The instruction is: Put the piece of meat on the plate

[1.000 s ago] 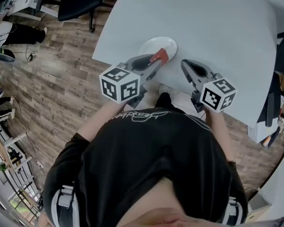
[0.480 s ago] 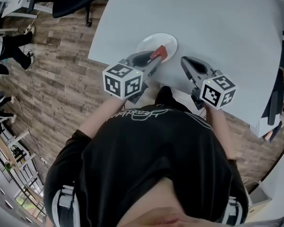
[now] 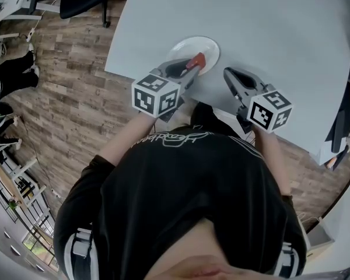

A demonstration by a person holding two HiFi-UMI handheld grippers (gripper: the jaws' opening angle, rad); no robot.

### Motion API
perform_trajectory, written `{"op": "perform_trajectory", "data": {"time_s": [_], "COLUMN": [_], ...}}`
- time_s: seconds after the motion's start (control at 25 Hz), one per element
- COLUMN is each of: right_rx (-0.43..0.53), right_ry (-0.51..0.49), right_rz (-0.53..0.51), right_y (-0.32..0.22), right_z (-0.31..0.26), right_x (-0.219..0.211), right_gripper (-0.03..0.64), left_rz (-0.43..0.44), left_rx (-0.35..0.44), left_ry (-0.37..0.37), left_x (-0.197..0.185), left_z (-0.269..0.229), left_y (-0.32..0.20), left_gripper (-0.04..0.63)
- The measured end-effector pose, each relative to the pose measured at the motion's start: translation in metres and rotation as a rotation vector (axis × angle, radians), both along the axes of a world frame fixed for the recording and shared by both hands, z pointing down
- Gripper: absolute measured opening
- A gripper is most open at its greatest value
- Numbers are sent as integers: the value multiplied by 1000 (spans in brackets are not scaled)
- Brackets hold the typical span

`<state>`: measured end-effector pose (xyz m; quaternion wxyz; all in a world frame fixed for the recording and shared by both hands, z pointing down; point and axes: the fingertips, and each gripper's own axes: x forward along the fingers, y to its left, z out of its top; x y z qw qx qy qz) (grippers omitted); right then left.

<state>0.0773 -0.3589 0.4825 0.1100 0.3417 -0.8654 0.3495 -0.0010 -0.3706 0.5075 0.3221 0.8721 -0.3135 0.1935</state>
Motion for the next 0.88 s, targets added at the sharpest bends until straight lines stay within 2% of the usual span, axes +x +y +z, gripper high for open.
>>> {"op": "perform_trajectory", "data": {"time_s": [0.6,0.88], "right_rx": [-20,-23], "right_ry": [5,3], "right_rz": [-14,-22], "right_y": [1,3], "right_z": [7,8], "right_x": [-1,-4], "right_gripper": [11,11], "left_rz": [2,14], "left_rx": [-49,-38], "left_ry": [9,9], "left_x": [1,0], "left_z": [16,19], "left_y": [-2,-1], "left_gripper": [94,94]}}
